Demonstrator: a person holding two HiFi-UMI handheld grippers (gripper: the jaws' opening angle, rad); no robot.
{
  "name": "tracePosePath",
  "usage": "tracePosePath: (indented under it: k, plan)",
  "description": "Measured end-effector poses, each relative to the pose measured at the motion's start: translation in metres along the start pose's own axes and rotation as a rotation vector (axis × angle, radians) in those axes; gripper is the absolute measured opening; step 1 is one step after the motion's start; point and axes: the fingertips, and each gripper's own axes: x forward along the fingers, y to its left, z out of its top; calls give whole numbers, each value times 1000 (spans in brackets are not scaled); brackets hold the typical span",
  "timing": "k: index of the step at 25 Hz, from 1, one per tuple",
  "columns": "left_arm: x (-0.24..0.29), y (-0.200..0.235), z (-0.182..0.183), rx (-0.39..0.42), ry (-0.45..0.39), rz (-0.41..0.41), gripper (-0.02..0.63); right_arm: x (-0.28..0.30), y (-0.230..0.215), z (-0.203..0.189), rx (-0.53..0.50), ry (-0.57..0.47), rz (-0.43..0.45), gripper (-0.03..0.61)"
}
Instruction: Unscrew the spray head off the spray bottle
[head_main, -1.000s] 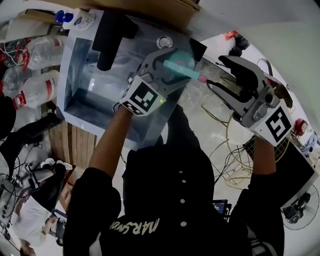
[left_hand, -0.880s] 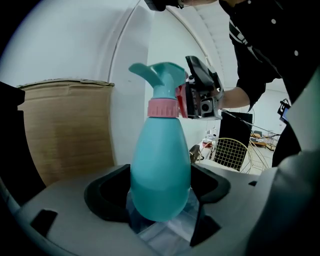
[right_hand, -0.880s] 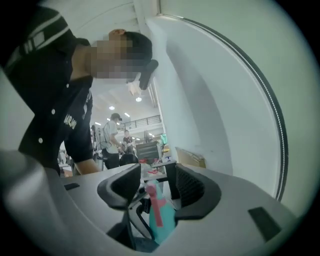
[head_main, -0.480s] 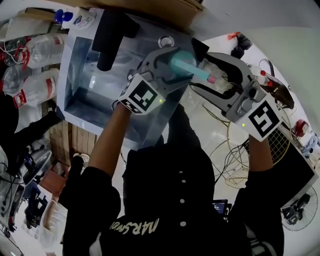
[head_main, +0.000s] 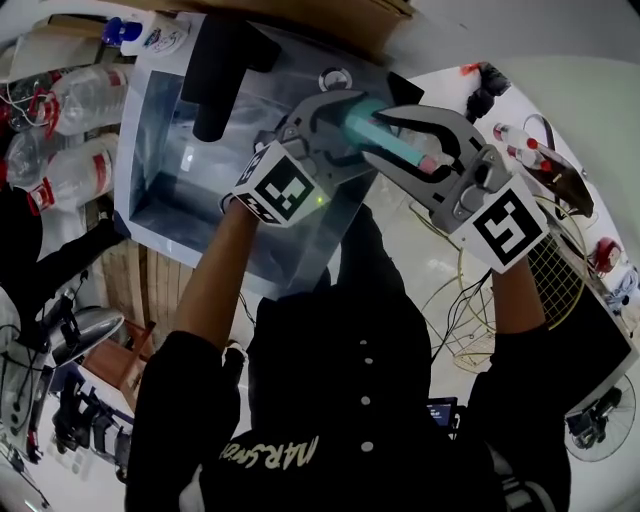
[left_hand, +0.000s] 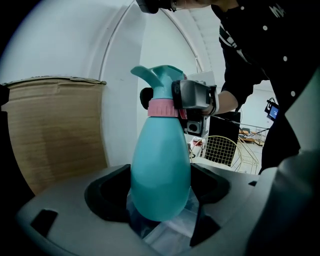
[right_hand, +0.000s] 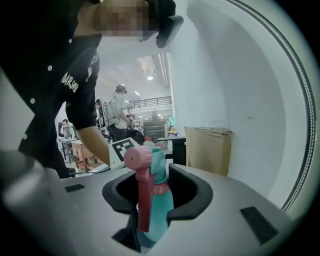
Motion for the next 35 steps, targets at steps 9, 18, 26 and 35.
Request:
tracePosePath:
  k: [9,18,26,35]
  plan:
    - [1,-3,2,27,9,-51,383,-5,3,3,3,-24,245,140]
    - [3,-7,2,45,8,-119,383,-7,5,8,29,-113,404,143]
    - [3,-6,2,36,8,-77,383,-40,-15,-2,80,-71,76,229]
    - [3,-5,2,10,10,-16,383,-81,-8,2,154,-95,-505,216]
